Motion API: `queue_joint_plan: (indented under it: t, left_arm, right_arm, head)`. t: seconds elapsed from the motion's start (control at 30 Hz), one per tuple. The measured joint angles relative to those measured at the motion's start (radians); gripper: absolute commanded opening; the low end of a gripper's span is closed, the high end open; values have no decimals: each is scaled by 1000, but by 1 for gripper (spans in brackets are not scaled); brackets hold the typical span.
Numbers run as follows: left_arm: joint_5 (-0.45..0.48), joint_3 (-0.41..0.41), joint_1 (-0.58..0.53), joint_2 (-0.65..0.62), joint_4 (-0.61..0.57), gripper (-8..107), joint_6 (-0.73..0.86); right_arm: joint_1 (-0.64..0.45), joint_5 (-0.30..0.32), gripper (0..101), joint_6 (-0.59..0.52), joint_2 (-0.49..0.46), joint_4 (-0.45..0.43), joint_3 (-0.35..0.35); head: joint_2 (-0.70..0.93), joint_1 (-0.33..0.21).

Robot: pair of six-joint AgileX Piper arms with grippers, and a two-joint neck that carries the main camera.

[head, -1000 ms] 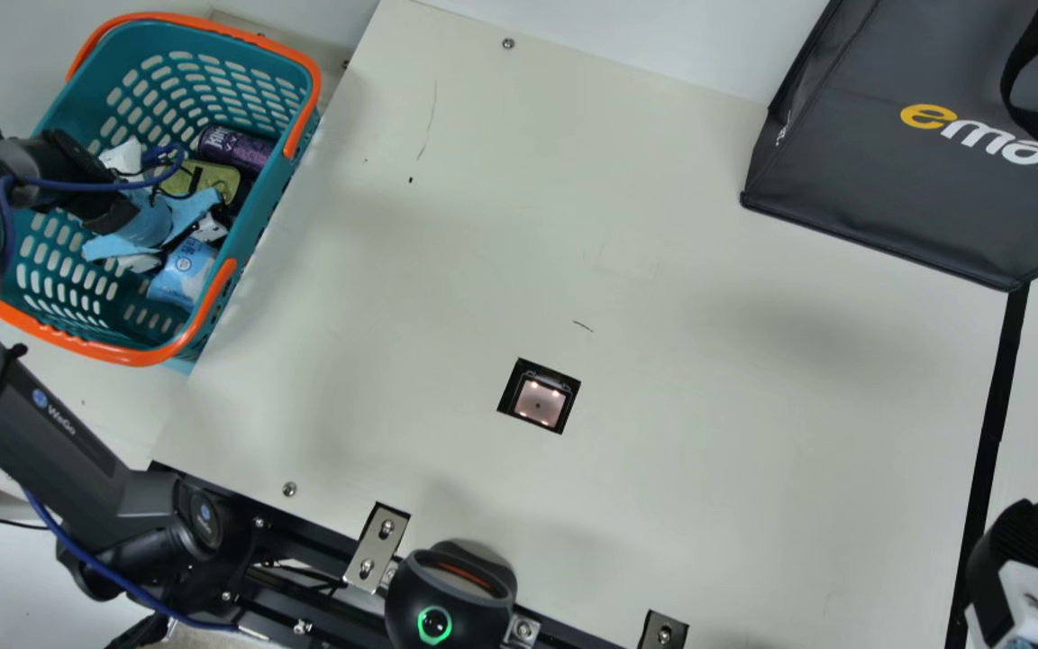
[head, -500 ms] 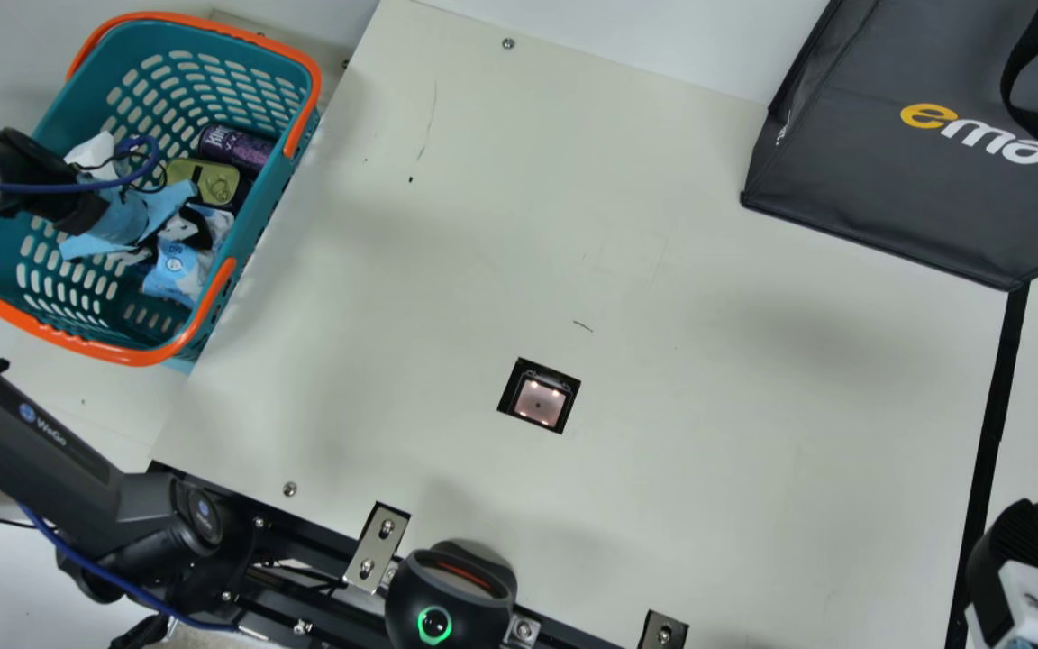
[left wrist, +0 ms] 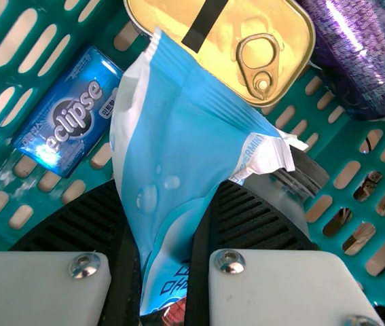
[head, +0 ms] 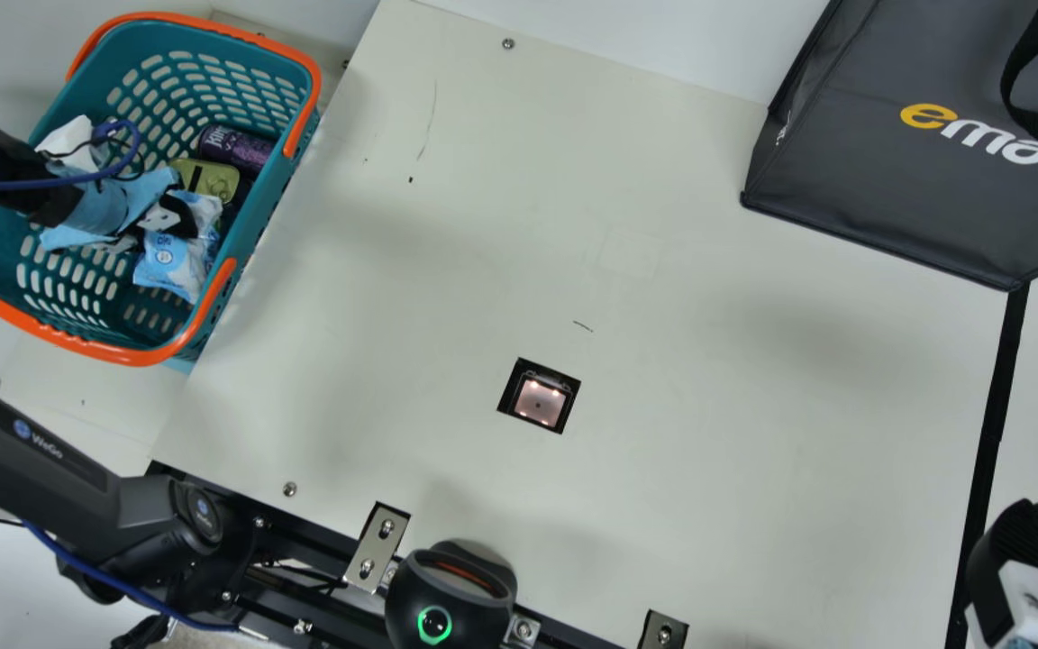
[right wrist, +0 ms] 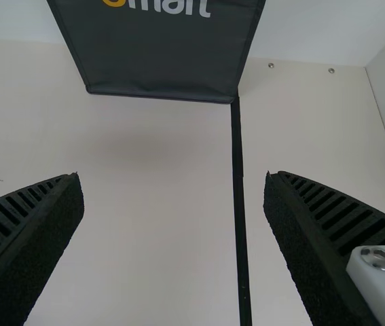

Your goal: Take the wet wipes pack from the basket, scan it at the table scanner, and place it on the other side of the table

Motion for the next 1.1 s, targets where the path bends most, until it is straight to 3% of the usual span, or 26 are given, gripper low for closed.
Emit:
queue_joint_plan:
  t: [0.63, 1.1]
  left_arm:
    - [85, 3, 9, -143, 41, -8, -34]
    - [183, -56, -4, -273, 61, -8, -80]
  right_arm:
    - [0, 1, 95, 0, 0, -1, 0]
    - [0, 1, 95, 0, 0, -1, 0]
  head:
    - [2, 0]
    - [0, 0]
